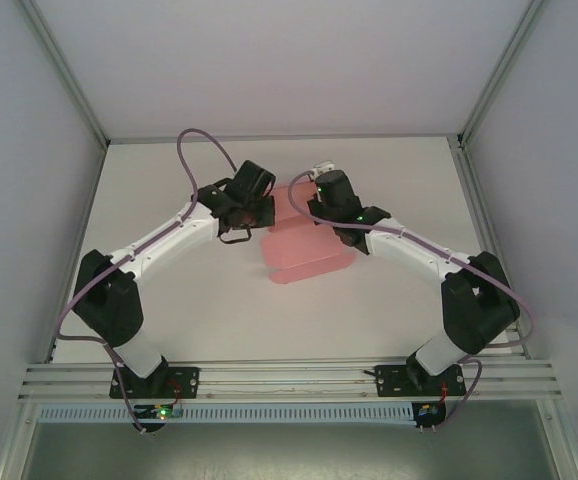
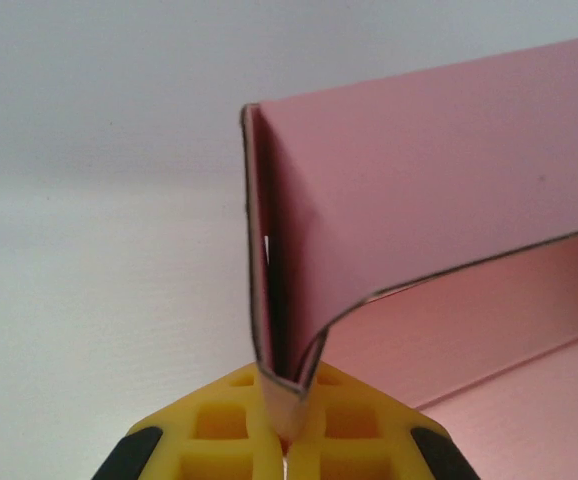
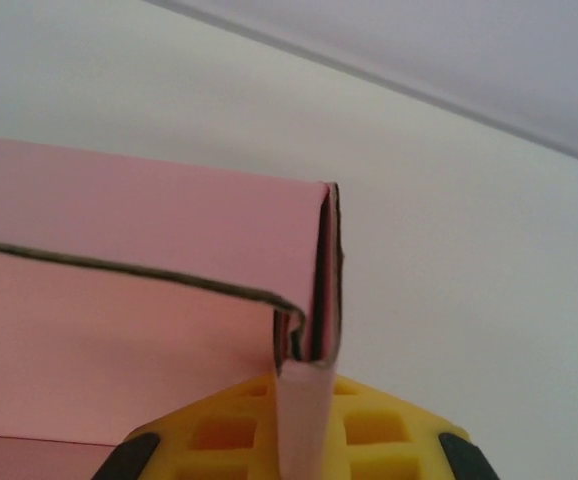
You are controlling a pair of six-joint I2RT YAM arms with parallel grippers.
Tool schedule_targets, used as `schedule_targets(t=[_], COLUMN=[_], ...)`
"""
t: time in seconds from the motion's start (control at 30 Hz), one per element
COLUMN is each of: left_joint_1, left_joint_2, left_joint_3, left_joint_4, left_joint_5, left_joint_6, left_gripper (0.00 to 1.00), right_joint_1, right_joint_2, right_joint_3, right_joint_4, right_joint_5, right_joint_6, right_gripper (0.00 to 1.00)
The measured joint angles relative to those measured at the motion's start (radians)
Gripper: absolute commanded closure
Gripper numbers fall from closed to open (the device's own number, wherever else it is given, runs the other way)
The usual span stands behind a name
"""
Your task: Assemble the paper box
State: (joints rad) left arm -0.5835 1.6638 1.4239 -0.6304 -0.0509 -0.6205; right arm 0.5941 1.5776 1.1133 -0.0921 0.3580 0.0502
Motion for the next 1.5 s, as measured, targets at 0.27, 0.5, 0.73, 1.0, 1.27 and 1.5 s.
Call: schedule_targets(t=[0.27, 0.5, 0.73, 1.0, 1.27, 1.5], left_joint_1=[-0.019, -0.044, -0.051, -0.019, -0.002, 0.006], left_joint_2=[0.082, 0.152, 0.142, 0.031, 0.006, -0.014], left_joint_3=[0.078, 0.135, 0.131, -0.042, -0.063, -0.060], left_joint_4=[-0.080, -0.154, -0.178, -0.029, 0.056, 0.095], left_joint_5=[-0.173, -0.281, -0.312, -0.199, -0.191, -0.210], left_joint_6=[-0.071, -0.148, -0.171, 0.023, 0.277, 0.745], left_gripper=[1.00, 1.00, 1.00, 1.00, 1.00, 1.00], right_joint_1=[0.065, 0.092, 0.103, 0.062, 0.053, -0.099], right_joint_2=[-0.030, -0.040, -0.040, -0.074, -0.250, -0.535], right_joint_3=[-0.015, -0.017, -0.018, -0.043, -0.115, -0.280], right_joint_4=[0.010, -0.016, -0.008, -0.019, 0.041, 0.093], right_joint_5=[0.099, 0.132, 0.114, -0.113, -0.427, -0.594], right_joint_6=[-0.005, -0.023, -0.022, -0.050, -0.051, 0.064], right_gripper=[1.00, 1.00, 1.00, 0.38, 0.02, 0.02])
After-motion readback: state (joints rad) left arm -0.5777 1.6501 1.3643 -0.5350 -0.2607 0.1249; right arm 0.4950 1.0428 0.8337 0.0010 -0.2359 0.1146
